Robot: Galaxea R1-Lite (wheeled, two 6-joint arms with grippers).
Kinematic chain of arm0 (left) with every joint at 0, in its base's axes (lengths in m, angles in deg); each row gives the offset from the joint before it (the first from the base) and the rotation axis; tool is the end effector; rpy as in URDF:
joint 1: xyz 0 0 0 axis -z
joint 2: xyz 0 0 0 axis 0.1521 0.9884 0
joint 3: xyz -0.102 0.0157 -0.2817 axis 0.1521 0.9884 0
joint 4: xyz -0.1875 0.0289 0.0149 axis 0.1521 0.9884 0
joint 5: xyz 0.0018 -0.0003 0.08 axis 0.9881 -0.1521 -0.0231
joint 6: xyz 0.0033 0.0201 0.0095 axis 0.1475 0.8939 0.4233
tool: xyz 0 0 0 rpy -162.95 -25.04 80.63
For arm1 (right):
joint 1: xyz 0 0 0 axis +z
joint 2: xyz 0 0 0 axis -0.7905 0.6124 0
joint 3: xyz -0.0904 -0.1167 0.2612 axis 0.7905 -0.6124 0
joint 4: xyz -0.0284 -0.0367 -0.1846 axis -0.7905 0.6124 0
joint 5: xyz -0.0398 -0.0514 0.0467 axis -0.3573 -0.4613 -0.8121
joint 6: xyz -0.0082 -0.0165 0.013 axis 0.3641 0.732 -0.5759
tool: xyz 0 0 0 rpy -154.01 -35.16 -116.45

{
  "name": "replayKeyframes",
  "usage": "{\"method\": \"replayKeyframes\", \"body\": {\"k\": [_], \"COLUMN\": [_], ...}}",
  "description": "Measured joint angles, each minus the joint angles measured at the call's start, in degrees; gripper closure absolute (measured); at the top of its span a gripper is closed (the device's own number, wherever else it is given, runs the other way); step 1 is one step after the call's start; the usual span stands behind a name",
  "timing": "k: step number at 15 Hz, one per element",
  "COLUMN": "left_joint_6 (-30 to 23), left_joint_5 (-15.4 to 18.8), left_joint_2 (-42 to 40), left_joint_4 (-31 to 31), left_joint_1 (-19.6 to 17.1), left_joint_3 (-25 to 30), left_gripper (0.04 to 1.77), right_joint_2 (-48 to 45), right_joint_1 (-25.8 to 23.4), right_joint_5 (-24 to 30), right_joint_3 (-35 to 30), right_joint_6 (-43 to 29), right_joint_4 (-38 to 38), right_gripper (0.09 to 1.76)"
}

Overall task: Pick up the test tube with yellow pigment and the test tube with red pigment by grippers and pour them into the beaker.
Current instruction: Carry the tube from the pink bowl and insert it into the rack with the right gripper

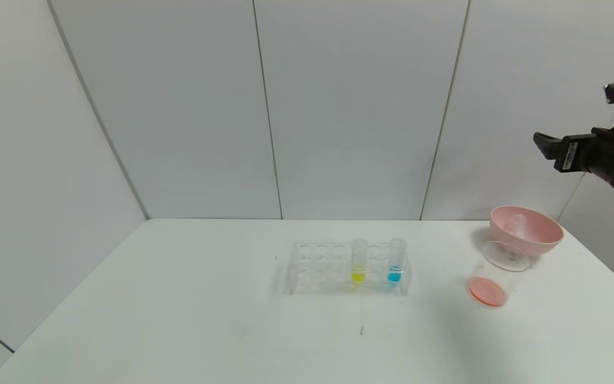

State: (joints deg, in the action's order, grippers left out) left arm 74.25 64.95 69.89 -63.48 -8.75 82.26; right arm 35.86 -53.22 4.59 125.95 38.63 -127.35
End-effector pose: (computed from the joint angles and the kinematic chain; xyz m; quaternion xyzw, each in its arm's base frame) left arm -0.0228 0.0000 0.0756 -0.0014 -0.0001 0.0000 1.0000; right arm 0.3204 -0.0074 0.2552 -0.0524 -0.0126 -0.0498 0.9973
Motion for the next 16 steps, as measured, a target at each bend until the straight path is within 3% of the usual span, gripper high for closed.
{"method": "replayKeyframes", "body": {"k": [4,6,8,12,16], "left_joint_6": [0.0,0.0,0.0,0.0,0.0], "left_joint_5": [0.0,0.0,0.0,0.0,0.0], "left_joint_2": [0.0,0.0,0.0,0.0,0.0], "left_joint_4": [0.0,0.0,0.0,0.0,0.0], "left_joint_1": [0.0,0.0,0.0,0.0,0.0], "left_joint_3": [0.0,0.0,0.0,0.0,0.0], "left_gripper": [0.05,0.05,0.05,0.05,0.05], "right_joint_2": [-10.0,-12.0,-12.0,-7.1,0.3], "right_joint_1": [14.6,23.6,31.9,48.2,57.6], "right_joint_5": [-6.4,-16.2,-25.5,-35.8,-38.4], "right_joint_3": [-1.0,-3.5,-9.1,-23.3,-29.0], "right_joint_6": [-14.1,-19.6,-22.1,-22.7,-22.8], "right_joint_4": [11.2,12.3,7.9,-10.4,-15.0], "right_gripper": [0.23,0.21,0.19,0.17,0.16]}}
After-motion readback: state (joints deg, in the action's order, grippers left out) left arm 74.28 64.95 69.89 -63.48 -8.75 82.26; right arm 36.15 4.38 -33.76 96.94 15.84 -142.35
